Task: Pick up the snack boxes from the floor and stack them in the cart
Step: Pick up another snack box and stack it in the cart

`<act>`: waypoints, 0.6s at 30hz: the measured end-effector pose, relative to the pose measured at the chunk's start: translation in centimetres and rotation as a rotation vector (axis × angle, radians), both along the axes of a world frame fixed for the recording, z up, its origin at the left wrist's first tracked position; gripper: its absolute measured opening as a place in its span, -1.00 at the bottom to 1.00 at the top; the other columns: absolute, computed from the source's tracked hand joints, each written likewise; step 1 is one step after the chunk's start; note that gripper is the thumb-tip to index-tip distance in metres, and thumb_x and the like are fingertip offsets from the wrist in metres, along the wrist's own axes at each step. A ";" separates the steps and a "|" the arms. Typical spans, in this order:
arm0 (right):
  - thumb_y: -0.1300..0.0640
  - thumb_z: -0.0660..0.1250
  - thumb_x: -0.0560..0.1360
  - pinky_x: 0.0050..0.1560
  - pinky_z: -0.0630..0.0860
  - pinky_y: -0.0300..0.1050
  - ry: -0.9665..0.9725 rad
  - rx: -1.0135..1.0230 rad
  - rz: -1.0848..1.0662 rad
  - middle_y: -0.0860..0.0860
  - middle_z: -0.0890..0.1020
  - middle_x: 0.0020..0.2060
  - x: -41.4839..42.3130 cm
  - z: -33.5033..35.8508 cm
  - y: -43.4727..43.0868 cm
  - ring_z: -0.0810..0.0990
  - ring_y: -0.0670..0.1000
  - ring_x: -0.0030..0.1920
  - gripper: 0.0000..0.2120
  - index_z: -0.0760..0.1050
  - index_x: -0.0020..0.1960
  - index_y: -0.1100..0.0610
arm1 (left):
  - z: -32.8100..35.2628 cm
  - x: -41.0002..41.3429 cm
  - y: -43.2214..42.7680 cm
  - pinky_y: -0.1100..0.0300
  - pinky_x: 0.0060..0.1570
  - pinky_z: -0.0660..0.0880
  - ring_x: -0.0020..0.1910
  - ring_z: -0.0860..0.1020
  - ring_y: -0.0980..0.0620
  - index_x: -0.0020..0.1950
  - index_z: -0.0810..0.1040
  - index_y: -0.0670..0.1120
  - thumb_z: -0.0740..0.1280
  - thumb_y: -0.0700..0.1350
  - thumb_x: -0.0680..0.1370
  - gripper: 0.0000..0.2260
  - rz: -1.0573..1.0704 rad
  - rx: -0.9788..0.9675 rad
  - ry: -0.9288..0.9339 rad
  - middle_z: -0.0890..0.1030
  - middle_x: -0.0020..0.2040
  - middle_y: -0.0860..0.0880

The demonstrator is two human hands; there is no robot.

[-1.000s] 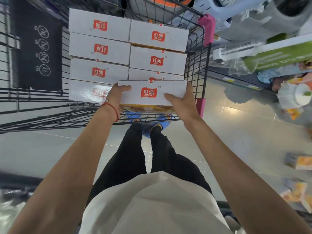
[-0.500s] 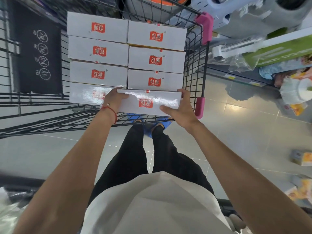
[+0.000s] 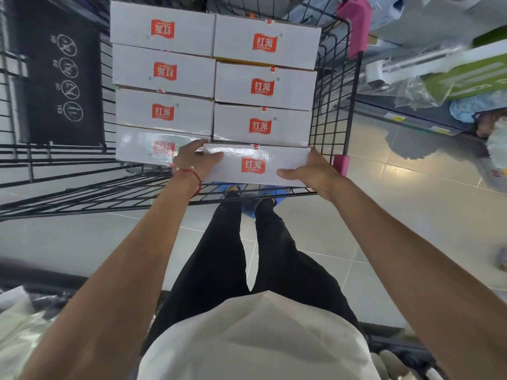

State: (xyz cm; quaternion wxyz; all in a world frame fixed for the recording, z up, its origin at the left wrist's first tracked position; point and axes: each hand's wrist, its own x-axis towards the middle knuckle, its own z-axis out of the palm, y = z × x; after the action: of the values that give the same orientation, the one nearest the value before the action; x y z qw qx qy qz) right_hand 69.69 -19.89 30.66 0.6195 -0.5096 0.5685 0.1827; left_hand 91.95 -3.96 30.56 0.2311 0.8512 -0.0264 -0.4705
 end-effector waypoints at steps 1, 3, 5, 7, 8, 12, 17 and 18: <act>0.25 0.65 0.38 0.18 0.58 -0.19 0.001 0.022 -0.005 -0.01 0.62 0.23 -0.1 -0.5 -0.2 0.59 -0.02 0.23 -0.27 0.38 0.44 0.13 | -0.2 -0.1 -0.1 0.00 0.35 0.46 0.28 0.54 -0.11 0.39 0.54 0.03 0.50 0.05 0.46 -0.49 -0.016 0.011 -0.014 0.60 0.29 -0.09; 0.23 0.69 0.32 0.37 0.54 -0.01 -0.010 0.057 -0.019 0.01 0.64 0.26 -0.1 -1.6 -0.5 0.60 0.02 0.28 -0.21 0.40 0.45 0.11 | -0.7 -0.2 -0.3 0.01 0.38 0.45 0.33 0.52 -0.13 0.38 0.55 0.02 0.51 0.05 0.45 -0.49 -0.056 0.038 -0.050 0.57 0.35 -0.09; 0.25 0.69 0.32 0.38 0.52 -0.01 -0.011 0.079 -0.019 0.03 0.64 0.27 -0.3 -2.5 -0.6 0.59 0.03 0.29 -0.21 0.41 0.46 0.12 | -1.2 -0.1 -0.6 0.05 0.40 0.42 0.35 0.51 -0.11 0.35 0.58 -0.01 0.52 0.02 0.45 -0.52 -0.085 0.065 -0.085 0.56 0.37 -0.07; 0.28 0.66 0.35 0.29 0.52 -0.11 -0.007 0.073 -0.022 0.02 0.63 0.25 -0.5 -3.4 -0.8 0.59 -0.01 0.25 -0.24 0.40 0.45 0.14 | -1.2 -0.1 -1.0 0.12 0.37 0.43 0.31 0.54 -0.07 0.30 0.63 -0.01 0.49 -0.05 0.47 -0.61 -0.098 0.085 -0.155 0.60 0.33 -0.04; 0.30 0.64 0.37 0.22 0.51 -0.16 -0.004 0.076 -0.014 0.00 0.63 0.21 -0.5 -3.8 -0.7 0.59 -0.05 0.19 -0.30 0.40 0.42 0.15 | -1.2 -0.1 -1.0 0.14 0.34 0.45 0.30 0.56 -0.06 0.26 0.65 -0.01 0.47 -0.09 0.48 -0.65 -0.114 0.104 -0.205 0.61 0.31 -0.03; 0.34 0.58 0.44 0.12 0.51 -0.21 -0.002 0.077 -0.019 -0.08 0.62 0.04 -0.7 -5.4 -0.8 0.59 -0.10 0.04 -0.46 0.43 0.30 0.09 | -2.0 0.0 -0.7 0.07 0.27 0.52 0.24 0.59 -0.14 0.22 0.66 -0.17 0.39 -0.21 0.53 -0.74 -0.111 0.155 -0.214 0.65 0.22 -0.12; 0.26 0.66 0.37 0.30 0.52 -0.12 0.008 0.118 -0.015 0.01 0.62 0.26 -0.8 -7.0 -1.3 0.59 -0.02 0.23 -0.23 0.37 0.47 0.14 | -2.8 -0.4 -1.1 0.23 0.13 0.50 0.01 0.63 0.03 0.03 0.69 0.01 0.47 -0.19 0.46 -0.82 -0.219 0.170 -0.271 0.70 0.01 0.01; 0.28 0.65 0.37 0.30 0.52 -0.13 0.006 0.114 -0.012 0.01 0.62 0.26 -1.0 -7.3 -1.4 0.60 -0.03 0.20 -0.25 0.38 0.46 0.14 | -2.7 -0.5 -1.2 0.24 0.08 0.49 -0.02 0.62 0.04 0.00 0.66 0.06 0.47 -0.19 0.46 -0.81 -0.233 0.183 -0.271 0.70 -0.01 0.03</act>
State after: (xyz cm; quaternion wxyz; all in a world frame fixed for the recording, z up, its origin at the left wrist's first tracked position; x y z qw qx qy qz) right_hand 68.72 -21.25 23.32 0.6469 -0.4696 0.5621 0.2124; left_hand 91.43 -5.19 27.82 0.0912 0.9153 -0.1125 -0.3758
